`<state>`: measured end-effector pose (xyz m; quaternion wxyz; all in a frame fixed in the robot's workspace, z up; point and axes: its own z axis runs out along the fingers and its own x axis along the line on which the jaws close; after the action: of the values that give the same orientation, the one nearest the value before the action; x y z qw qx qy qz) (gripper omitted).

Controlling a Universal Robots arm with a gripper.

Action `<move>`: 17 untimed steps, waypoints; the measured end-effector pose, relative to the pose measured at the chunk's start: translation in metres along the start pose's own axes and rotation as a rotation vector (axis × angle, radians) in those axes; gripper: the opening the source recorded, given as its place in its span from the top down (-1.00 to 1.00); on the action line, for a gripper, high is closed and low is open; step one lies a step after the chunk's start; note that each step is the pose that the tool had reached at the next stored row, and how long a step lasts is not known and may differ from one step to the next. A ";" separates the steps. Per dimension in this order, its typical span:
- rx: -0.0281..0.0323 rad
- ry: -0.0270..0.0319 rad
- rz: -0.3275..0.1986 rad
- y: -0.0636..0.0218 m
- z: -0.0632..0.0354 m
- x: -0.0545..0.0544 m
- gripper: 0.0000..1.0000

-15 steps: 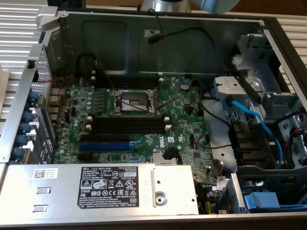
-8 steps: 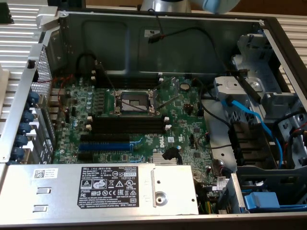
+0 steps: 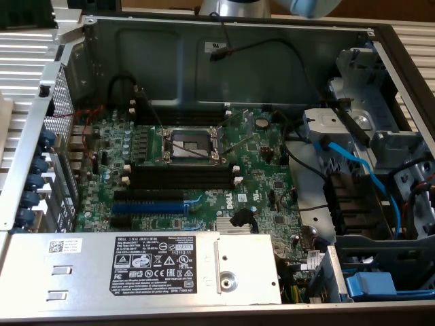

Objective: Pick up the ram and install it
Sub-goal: 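Pick up the ram and move it above insertion slot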

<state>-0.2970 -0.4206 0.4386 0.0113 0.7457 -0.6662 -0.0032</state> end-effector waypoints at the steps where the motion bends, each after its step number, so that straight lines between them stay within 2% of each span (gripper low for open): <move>1: 0.0000 0.0000 0.000 -0.0045 -0.0007 0.001 0.76; 6: -0.0017 -0.0002 -0.001 -0.0265 -0.0033 0.003 0.76; 12: -0.0101 -0.0012 -0.001 -0.0523 -0.0038 0.006 0.76; 17: -0.0124 -0.0013 -0.001 -0.0749 -0.0043 0.009 0.76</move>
<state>-0.2215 -0.4206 0.4413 0.0155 0.7461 -0.6657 -0.0079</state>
